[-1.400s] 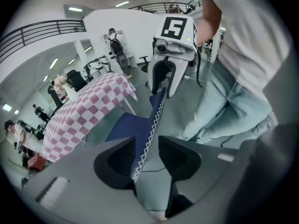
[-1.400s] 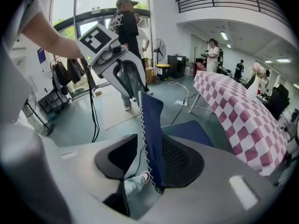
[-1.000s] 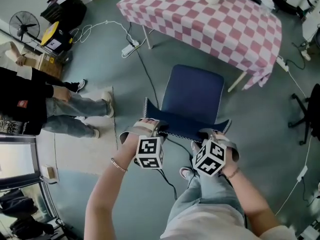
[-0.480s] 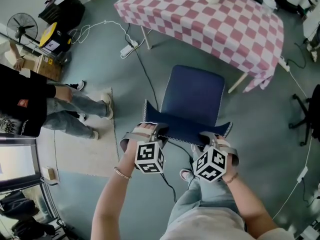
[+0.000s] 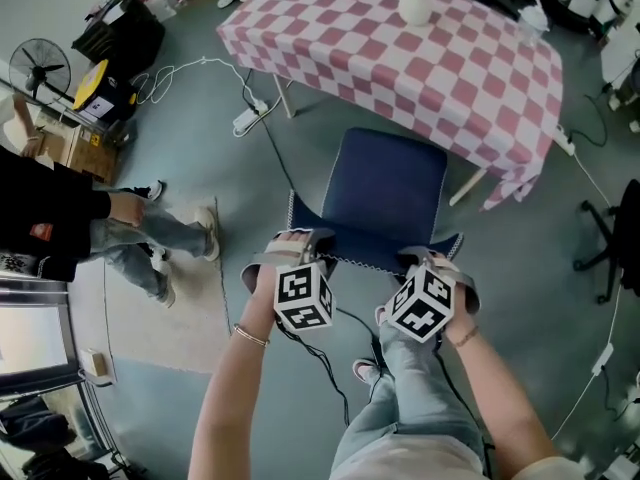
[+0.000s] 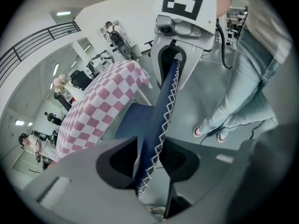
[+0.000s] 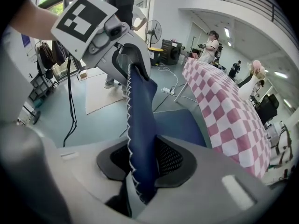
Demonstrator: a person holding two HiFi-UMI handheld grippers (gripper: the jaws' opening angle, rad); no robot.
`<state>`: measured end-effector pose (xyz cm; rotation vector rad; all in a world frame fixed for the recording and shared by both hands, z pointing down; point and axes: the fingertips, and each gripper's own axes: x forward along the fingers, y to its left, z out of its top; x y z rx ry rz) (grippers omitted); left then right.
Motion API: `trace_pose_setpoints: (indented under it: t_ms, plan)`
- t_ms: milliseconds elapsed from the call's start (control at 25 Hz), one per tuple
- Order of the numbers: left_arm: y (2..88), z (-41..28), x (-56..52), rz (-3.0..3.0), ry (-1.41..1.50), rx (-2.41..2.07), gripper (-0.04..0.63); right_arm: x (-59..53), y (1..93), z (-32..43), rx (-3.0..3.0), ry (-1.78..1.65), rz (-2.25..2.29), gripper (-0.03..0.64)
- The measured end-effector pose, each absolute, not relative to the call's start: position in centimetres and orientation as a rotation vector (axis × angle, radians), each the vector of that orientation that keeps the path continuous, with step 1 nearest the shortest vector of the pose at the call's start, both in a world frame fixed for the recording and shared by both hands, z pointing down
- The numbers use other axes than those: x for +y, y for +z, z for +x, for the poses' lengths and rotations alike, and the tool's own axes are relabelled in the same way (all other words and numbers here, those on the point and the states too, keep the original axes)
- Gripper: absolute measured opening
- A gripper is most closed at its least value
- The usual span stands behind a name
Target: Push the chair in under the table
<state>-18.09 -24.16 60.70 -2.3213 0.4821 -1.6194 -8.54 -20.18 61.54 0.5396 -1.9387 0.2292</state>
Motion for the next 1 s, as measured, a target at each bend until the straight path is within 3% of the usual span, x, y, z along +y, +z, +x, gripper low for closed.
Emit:
trace_pose_setpoints:
  t_ms: [1000]
  plan:
    - [60.7,-11.0,-45.1,-2.323,-1.538,0.384,0.143,-40.2,61.5,-1.9,-1.937,0.232,0.693,0.114]
